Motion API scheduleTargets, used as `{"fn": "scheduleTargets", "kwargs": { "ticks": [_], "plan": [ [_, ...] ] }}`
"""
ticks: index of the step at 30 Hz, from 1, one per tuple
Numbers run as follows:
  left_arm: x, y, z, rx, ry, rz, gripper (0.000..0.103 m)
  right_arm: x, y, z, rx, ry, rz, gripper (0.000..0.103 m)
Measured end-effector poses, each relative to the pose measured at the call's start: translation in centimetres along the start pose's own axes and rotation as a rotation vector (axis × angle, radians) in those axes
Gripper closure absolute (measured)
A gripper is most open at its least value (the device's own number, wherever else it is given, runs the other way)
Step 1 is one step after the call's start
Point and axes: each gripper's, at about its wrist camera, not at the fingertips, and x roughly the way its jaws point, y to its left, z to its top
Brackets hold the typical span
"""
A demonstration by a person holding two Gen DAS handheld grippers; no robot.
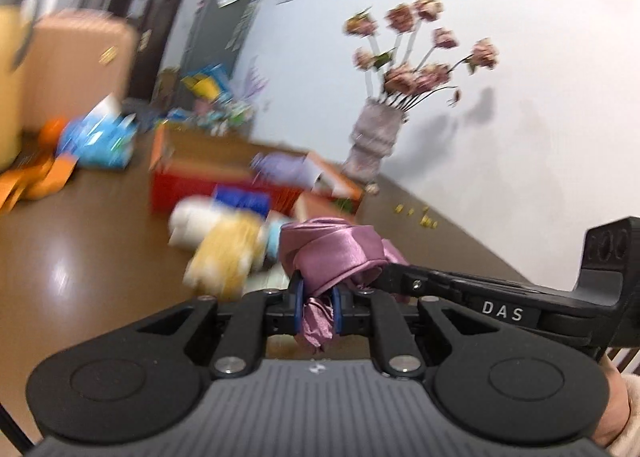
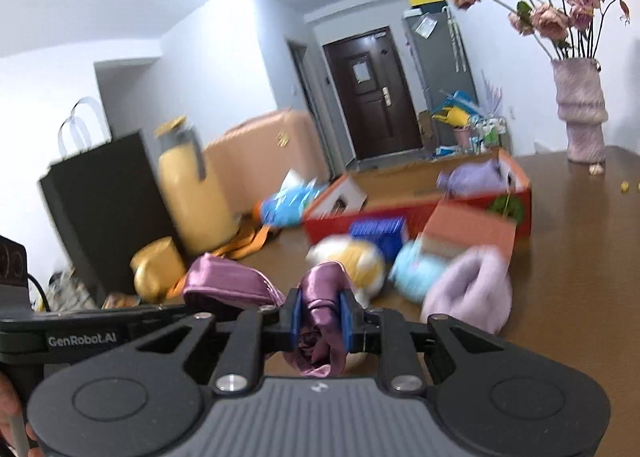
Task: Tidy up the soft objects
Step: 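Lift the pink satin pouch with both grippers and carry it over the red box, then lower the pink pouch into the box and open both grippers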
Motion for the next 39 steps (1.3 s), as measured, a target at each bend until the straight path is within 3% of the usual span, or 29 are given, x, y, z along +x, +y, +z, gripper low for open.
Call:
{"fn": "scheduleTargets", "kwargs": {
  "ticks": [6,10,12,14,18,22,25,26,29,32,35,39],
  "plan": [
    [10.5,3.2,10.6,0.039,0.025,-0.019,0.089,8.6,-4.5,10.8,-0.028,-0.002,-0.041,0.084],
    [18.4,7.8,16.1,0.005,0.084,0.047,0.089,19.0,-8.5,17.8,0.067,0.108,-0.048,0.084],
    [22.2,11.0,17.8,-0.019,0.129,0.077,0.089,24.3,-9.6,19.8,0.081,0.167,-0.068,0.084],
    [25.5,14.1,19.0,-0.051,0.167,0.157,0.087,30.1,-10.7,20.9,0.111,0.244,-0.082,0.084],
    [29.8,17.9,19.6,-0.011,0.199,0.264,0.082,38.6,-11.9,20.7,0.148,0.338,-0.128,0.084],
    [29.2,19.4,19.0,-0.017,0.173,0.268,0.066,43.3,-12.8,18.9,0.174,0.412,-0.191,0.083],
    [27.5,19.5,18.3,0.021,0.15,0.269,0.057,43.6,-12.6,18.5,0.186,0.422,-0.186,0.07],
    [26.8,19.3,18.2,0.024,0.146,0.279,0.054,43.4,-12.4,18.6,0.178,0.429,-0.18,0.059],
    [23.8,18.7,18.4,0.014,0.126,0.324,0.049,41.2,-12.0,19.5,0.17,0.398,-0.18,0.057],
    [18.7,17.0,18.4,0.008,0.055,0.356,0.028,37.0,-11.2,21.1,0.137,0.331,-0.164,0.051],
    [13.1,14.1,17.7,0.05,-0.017,0.383,0.023,31.3,-9.8,22.0,0.075,0.261,-0.109,0.037],
    [5.2,10.1,14.8,0.106,-0.097,0.412,0.013,23.8,-7.9,21.7,0.018,0.199,-0.049,0.033]
  ]
}}
